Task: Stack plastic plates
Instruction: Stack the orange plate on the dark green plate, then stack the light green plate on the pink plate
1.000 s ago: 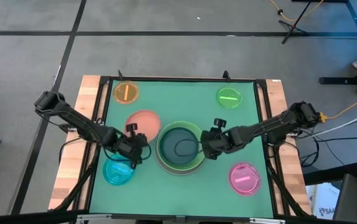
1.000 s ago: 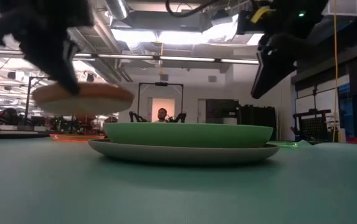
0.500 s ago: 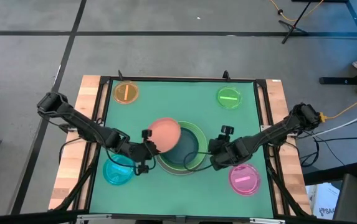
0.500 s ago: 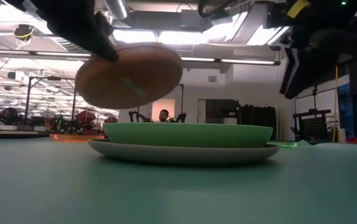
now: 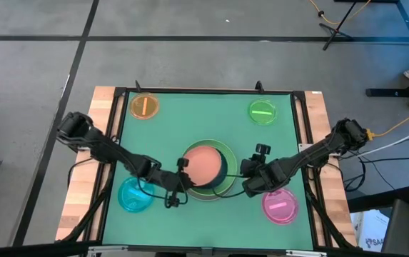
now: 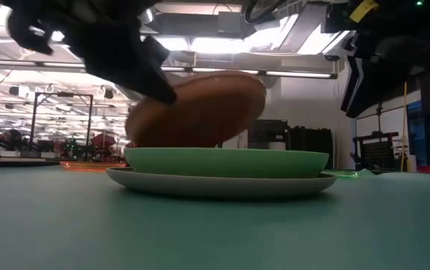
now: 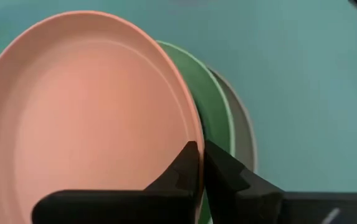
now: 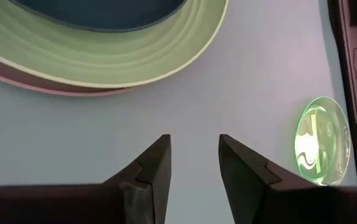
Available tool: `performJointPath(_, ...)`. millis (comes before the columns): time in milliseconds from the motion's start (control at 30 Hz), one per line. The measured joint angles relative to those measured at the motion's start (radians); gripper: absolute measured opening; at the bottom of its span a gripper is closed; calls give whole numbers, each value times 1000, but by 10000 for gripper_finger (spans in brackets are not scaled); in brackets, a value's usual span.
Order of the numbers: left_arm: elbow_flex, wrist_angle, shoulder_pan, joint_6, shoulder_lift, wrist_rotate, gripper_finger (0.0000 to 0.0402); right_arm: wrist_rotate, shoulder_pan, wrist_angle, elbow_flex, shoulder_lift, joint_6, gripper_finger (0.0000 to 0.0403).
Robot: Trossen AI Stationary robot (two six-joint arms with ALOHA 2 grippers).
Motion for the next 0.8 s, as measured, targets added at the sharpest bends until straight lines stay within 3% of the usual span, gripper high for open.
performJointPath(600,0,30,52,-30,63,37,26,13,-2,5,0,0,17,124)
performJointPath(800,0,29,57,-61,63,38,75,18,-3,-5,0,0,15,124)
